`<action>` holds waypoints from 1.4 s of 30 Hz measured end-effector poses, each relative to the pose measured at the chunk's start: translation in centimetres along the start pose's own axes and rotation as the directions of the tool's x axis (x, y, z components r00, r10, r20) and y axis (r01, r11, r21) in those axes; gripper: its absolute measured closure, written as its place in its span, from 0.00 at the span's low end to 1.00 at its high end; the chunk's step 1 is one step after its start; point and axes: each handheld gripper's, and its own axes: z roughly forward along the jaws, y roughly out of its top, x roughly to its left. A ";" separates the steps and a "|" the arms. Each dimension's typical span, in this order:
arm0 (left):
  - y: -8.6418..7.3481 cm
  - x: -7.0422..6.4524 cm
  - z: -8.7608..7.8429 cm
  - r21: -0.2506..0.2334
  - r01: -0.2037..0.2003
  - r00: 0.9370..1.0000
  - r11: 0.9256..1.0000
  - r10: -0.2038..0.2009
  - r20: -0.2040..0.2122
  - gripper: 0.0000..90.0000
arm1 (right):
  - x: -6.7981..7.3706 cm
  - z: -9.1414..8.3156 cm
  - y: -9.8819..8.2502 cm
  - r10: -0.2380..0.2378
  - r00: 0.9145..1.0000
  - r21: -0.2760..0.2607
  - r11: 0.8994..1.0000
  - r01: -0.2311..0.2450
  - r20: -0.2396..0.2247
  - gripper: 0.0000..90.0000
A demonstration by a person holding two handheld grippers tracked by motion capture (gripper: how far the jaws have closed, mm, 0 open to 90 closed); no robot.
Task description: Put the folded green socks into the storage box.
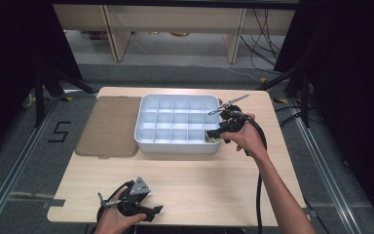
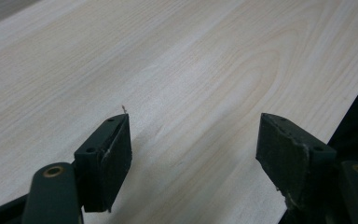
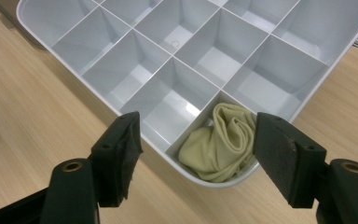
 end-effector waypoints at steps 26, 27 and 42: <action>0.0 0.0 0.0 -0.002 -0.003 1.000 1.000 0.003 -0.002 0.29 | 1.2 -1.2 -2.2 -0.053 0.998 -0.089 0.995 0.051 -0.018 0.28; 0.0 0.0 0.0 -0.003 -0.003 1.000 1.000 0.003 -0.002 0.29 | 1.3 -1.4 -2.2 -0.041 0.999 -0.077 0.996 0.039 -0.022 0.28; 0.0 0.0 0.0 -0.004 -0.001 1.000 1.000 0.001 -0.008 0.29 | 2.1 -1.9 -4.8 -0.022 0.999 -0.110 0.994 0.017 -0.047 0.26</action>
